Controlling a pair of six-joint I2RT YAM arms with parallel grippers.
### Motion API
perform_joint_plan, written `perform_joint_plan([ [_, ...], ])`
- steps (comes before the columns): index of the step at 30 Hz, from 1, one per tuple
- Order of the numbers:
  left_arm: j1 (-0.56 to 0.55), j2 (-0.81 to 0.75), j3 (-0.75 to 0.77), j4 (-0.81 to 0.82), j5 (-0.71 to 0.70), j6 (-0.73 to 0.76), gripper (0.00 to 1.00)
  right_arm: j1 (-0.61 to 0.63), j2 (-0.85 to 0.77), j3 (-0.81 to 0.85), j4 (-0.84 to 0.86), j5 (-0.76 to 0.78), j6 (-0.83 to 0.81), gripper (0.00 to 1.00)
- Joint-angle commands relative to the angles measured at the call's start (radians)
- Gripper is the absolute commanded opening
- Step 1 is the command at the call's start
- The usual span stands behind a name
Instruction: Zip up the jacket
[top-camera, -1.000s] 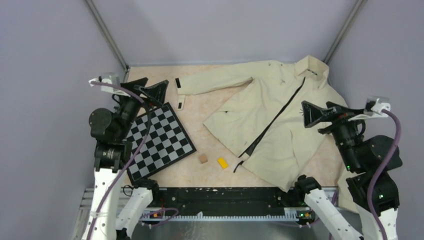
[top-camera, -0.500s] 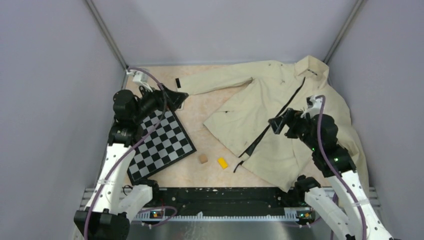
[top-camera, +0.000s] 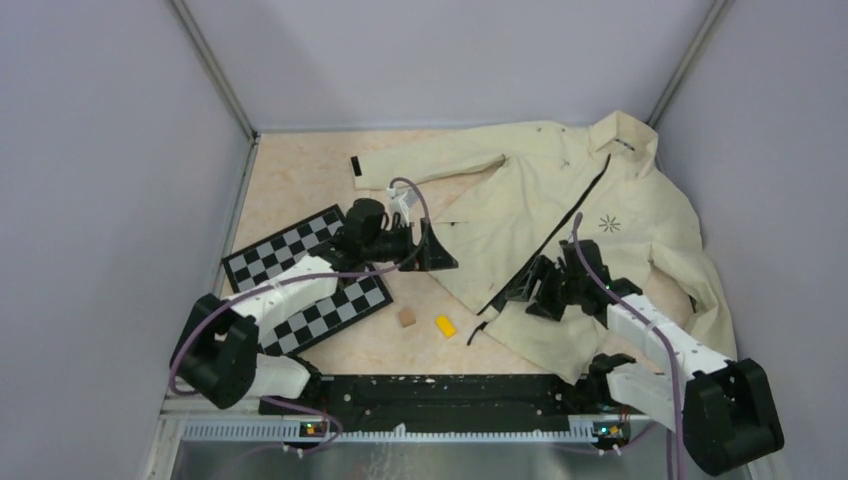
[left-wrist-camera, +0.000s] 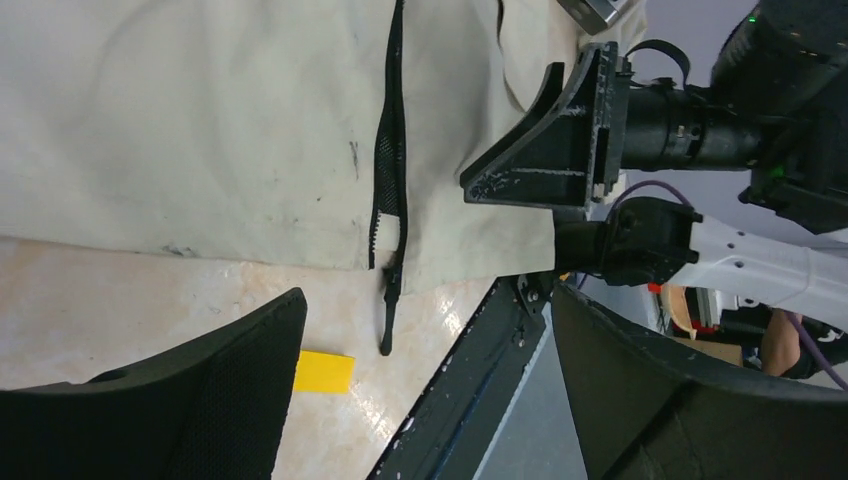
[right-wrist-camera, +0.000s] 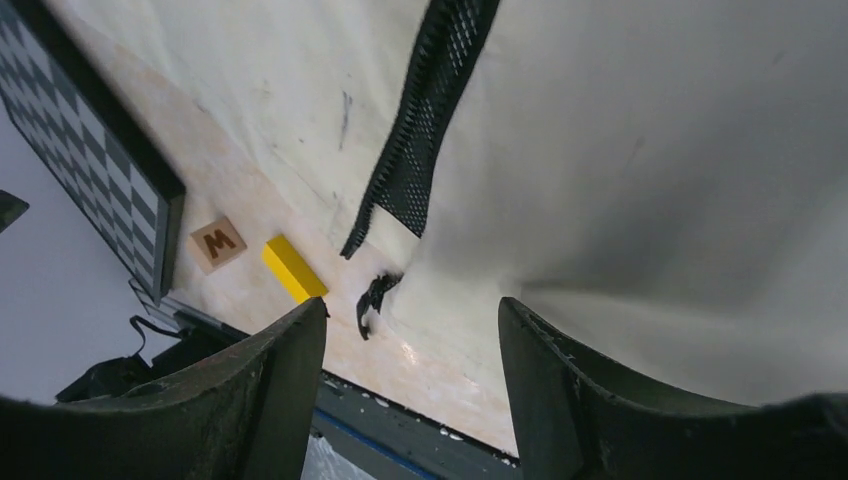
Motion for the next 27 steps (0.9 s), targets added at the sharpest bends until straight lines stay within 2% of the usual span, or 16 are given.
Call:
perform_joint_plan([
  [1, -0.085, 0.112, 0.063, 0.076, -0.021, -0.02, 0.92, 0.108, -0.017, -0.033, 0.086, 0.016, 0.167, 0.63],
  [5, -0.123, 0.172, 0.087, 0.087, -0.053, -0.019, 0.89, 0.273, -0.042, -0.023, 0.01, 0.217, 0.279, 0.58],
  [7, -0.126, 0.181, 0.089, 0.096, -0.06, -0.018, 0.88, 0.312, -0.029, -0.019, -0.023, 0.255, 0.327, 0.45],
  [13, -0.127, 0.189, 0.097, 0.069, -0.076, 0.007, 0.87, 0.344, 0.028, -0.03, -0.005, 0.299, 0.445, 0.34],
  [17, -0.131, 0.178, 0.086, 0.042, -0.091, 0.025, 0.87, 0.382, 0.114, 0.061, -0.118, 0.368, 0.493, 0.31],
  [20, -0.13, 0.162, 0.068, 0.038, -0.109, 0.041, 0.87, 0.389, 0.198, 0.113, -0.19, 0.38, 0.53, 0.23],
  [23, -0.132, 0.141, 0.047, 0.034, -0.133, 0.06, 0.87, 0.406, 0.28, 0.16, -0.206, 0.361, 0.529, 0.22],
  [27, -0.133, 0.123, 0.02, 0.036, -0.145, 0.082, 0.87, 0.465, 0.359, 0.276, -0.297, 0.418, 0.53, 0.24],
])
